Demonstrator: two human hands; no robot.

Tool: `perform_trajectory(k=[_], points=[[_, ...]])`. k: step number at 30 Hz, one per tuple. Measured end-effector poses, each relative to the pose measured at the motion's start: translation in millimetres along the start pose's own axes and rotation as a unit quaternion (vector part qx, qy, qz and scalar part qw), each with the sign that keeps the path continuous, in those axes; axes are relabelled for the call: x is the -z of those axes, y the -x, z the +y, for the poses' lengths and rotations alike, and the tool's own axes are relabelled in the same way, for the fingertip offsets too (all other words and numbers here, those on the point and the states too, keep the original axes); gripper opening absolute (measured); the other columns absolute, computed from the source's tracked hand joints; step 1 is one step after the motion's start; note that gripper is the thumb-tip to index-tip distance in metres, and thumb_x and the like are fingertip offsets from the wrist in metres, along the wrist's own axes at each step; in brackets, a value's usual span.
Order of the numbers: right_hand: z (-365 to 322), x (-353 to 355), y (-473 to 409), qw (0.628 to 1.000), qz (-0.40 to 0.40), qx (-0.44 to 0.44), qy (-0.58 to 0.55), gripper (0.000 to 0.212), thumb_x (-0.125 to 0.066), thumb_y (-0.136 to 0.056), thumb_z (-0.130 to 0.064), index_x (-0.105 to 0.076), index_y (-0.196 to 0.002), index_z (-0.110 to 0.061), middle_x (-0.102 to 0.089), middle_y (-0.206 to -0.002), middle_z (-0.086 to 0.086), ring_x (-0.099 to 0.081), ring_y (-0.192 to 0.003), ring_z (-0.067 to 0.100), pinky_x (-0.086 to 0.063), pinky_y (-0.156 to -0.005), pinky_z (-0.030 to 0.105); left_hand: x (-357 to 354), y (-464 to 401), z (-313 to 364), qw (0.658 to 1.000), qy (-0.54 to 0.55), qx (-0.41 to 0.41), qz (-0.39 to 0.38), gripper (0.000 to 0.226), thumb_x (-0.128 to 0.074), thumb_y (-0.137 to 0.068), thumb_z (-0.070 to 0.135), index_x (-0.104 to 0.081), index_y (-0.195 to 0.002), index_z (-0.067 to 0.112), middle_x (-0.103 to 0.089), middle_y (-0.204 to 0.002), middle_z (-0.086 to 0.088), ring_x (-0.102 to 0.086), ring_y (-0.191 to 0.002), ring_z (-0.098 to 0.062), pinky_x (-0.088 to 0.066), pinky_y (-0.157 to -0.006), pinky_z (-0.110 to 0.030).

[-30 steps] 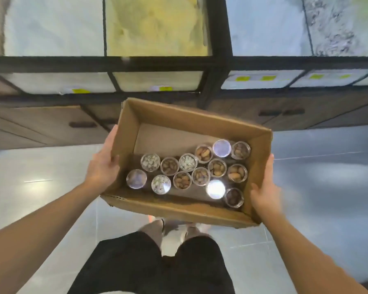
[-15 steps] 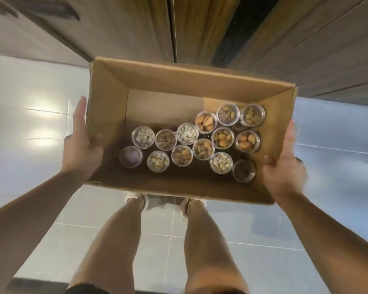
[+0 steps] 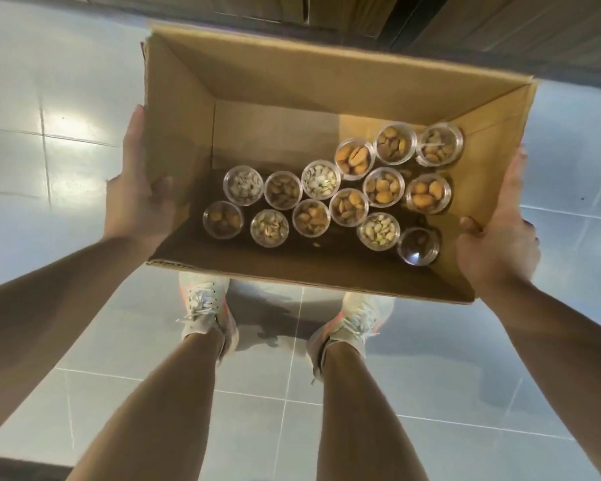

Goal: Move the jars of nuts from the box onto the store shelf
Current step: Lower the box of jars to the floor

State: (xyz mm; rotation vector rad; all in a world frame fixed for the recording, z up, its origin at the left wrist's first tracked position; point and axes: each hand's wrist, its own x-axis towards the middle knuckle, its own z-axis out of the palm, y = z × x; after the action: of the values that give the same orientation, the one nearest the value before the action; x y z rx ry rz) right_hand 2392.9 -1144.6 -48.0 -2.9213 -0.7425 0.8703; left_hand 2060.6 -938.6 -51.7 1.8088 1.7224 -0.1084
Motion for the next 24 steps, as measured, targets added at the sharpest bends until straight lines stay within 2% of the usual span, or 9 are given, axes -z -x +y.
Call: perform_trajectory(k=[6, 10, 15, 18, 22, 24], points=[[-10, -19, -9, 1.000, 0.000, -0.005, -0.010, 0.093, -0.058, -0.100, -0.014, 0.008, -0.161, -0.037, -0.063, -0.115, 0.031, -0.061, -0.098, 0.049, -0.048, -0.089, 0.055, -11, -22, -10, 0.999, -0.019, -0.026, -0.011, 0.082, -0.050, -0.101, 0.002, -0.003, -0.162, 0.032, -0.046, -0.154, -0.003, -0.056, -0.120, -0.046, -0.052, -0.094, -0.054], [-6, -25, -11, 1.000, -0.009, 0.001, -0.027, 0.093, -0.057, -0.100, -0.014, 0.010, -0.161, -0.035, -0.065, -0.115, 0.028, -0.061, -0.094, 0.048, -0.049, -0.085, 0.052, -15, -25, -10, 1.000, -0.013, -0.021, -0.014, 0.080, -0.049, -0.102, 0.005, -0.002, -0.162, 0.030, -0.052, -0.146, -0.013, -0.056, -0.114, -0.050, -0.050, -0.090, -0.055], [-3, -34, -14, 1.000, -0.005, 0.011, -0.014, 0.093, -0.056, -0.100, -0.015, 0.012, -0.161, -0.029, -0.065, -0.115, 0.027, -0.063, -0.091, 0.049, -0.051, -0.084, 0.052, -21, -27, -8, 0.999, -0.018, -0.038, -0.004, 0.079, -0.049, -0.101, 0.008, -0.001, -0.161, 0.027, -0.051, -0.146, -0.013, -0.057, -0.114, -0.046, -0.052, -0.089, -0.054], [-3, -32, -16, 0.999, -0.020, 0.029, -0.003, 0.098, -0.057, -0.097, -0.012, 0.017, -0.160, -0.027, -0.058, -0.130, 0.028, -0.061, -0.099, 0.052, -0.050, -0.086, 0.055, -20, -32, -9, 0.999, -0.019, -0.038, -0.010, 0.084, -0.048, -0.097, 0.006, 0.002, -0.160, 0.030, -0.050, -0.144, -0.015, -0.057, -0.112, -0.044, -0.054, -0.087, -0.054], [-4, -25, -21, 0.994, -0.104, 0.006, -0.028, 0.117, -0.069, -0.090, -0.009, 0.025, -0.157, -0.028, -0.034, -0.145, 0.028, -0.047, -0.122, 0.054, -0.045, -0.097, 0.058, -13, -33, -9, 0.998, -0.005, -0.039, -0.056, 0.091, -0.050, -0.092, 0.007, 0.006, -0.159, 0.034, -0.049, -0.135, -0.020, -0.055, -0.104, -0.043, -0.053, -0.080, -0.056], [-12, -23, -20, 0.997, -0.035, 0.046, 0.055, 0.120, -0.078, -0.080, -0.013, 0.011, -0.160, -0.017, -0.026, -0.150, 0.027, -0.034, -0.134, 0.052, -0.037, -0.107, 0.061, -9, -31, -9, 0.997, -0.026, -0.034, -0.061, 0.095, -0.056, -0.093, 0.007, 0.005, -0.160, 0.032, -0.041, -0.146, -0.019, -0.049, -0.120, -0.043, -0.051, -0.090, -0.059]])
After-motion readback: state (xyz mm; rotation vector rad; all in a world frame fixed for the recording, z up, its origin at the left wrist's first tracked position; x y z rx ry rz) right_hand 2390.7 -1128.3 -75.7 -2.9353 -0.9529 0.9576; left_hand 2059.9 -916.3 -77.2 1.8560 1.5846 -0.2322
